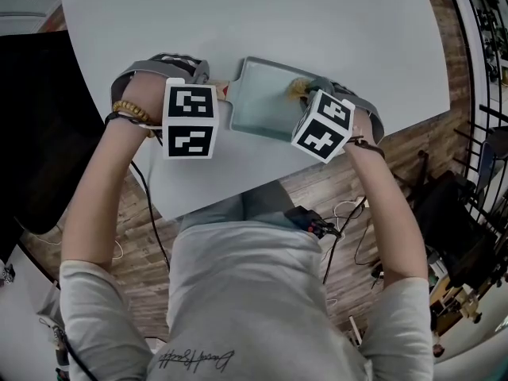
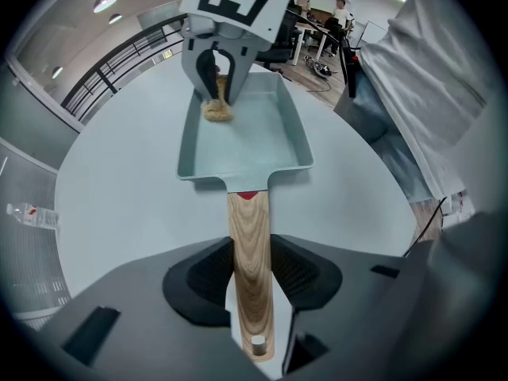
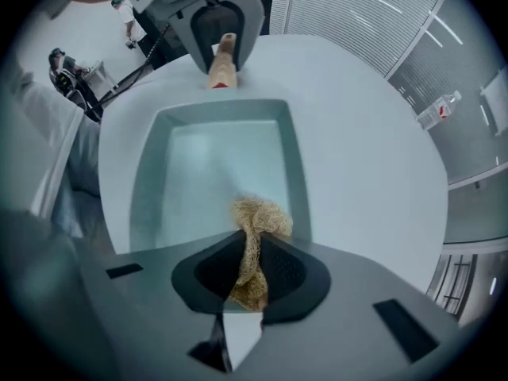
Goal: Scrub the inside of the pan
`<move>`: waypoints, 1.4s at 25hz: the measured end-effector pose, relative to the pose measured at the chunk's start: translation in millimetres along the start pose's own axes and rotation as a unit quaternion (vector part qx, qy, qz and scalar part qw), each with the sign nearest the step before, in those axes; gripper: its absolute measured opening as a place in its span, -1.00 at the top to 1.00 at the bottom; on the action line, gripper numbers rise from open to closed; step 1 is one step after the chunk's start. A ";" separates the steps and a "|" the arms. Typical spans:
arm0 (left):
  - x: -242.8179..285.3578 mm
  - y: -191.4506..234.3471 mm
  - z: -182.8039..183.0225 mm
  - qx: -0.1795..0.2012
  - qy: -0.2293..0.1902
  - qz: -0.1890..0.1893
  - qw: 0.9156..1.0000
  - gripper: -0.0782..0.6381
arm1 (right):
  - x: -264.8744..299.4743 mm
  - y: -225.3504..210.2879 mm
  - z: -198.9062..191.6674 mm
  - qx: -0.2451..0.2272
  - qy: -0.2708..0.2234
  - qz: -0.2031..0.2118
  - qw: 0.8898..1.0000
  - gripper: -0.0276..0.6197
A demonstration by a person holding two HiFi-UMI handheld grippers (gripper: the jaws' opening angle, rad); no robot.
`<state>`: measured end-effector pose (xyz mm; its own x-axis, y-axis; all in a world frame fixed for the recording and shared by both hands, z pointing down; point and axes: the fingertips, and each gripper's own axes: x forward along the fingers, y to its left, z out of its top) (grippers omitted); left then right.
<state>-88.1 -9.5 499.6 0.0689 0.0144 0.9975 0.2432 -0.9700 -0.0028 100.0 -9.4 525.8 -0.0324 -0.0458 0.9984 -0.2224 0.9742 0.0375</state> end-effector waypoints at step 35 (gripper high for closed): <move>-1.6 5.9 6.4 -0.029 0.010 0.004 1.000 0.35 | -13.3 86.2 -14.5 0.018 0.021 0.192 0.981 0.71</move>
<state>-80.5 -13.7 497.6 0.0507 0.0019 0.9987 0.1866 -0.9824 -0.0076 95.5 78.4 516.4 -0.0810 0.3326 0.9396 -0.2356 0.9096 -0.3423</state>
